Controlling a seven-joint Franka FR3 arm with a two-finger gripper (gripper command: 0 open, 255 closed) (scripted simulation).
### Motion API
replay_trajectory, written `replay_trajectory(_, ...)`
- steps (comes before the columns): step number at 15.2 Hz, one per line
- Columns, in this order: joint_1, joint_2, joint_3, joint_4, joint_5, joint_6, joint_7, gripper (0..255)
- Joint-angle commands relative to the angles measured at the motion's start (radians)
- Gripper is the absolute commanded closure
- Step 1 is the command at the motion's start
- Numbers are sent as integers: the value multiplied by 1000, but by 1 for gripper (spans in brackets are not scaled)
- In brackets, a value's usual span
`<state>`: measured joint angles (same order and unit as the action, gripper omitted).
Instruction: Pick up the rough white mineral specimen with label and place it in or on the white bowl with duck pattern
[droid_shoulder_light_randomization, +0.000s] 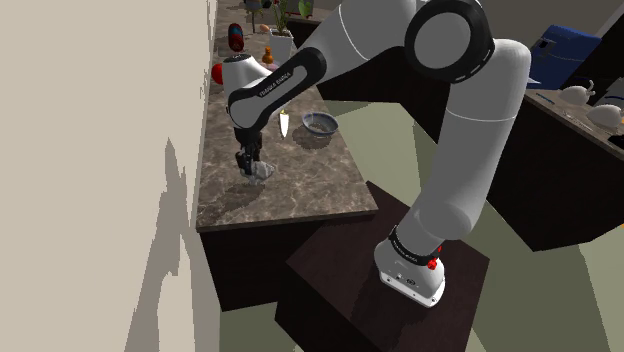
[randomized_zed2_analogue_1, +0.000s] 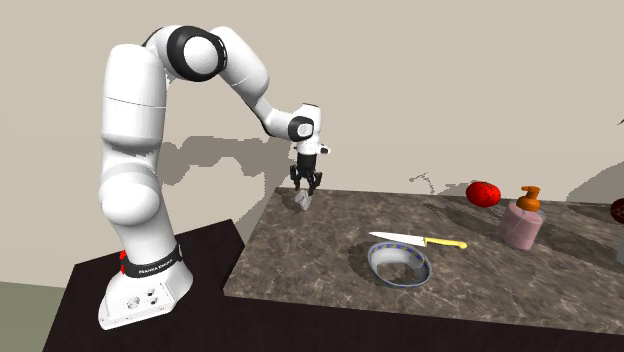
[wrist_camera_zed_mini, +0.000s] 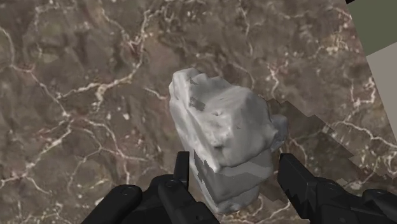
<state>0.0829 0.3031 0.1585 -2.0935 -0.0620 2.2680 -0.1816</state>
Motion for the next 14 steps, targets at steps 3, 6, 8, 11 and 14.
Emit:
replay_trajectory(3, 0, 1, 0, 0, 0, 0, 0, 255)
replay_trajectory(6, 0, 1, 0, -1, 0, 0, 0, 255)
replay_trajectory(8, 0, 1, 0, 0, 0, 0, 0, 255)
replay_trajectory(11, -2, -27, 2, 7, 6, -34, -4, 255)
replay_trajectory(14, -3, -53, 4, 16, 12, -69, -8, 255)
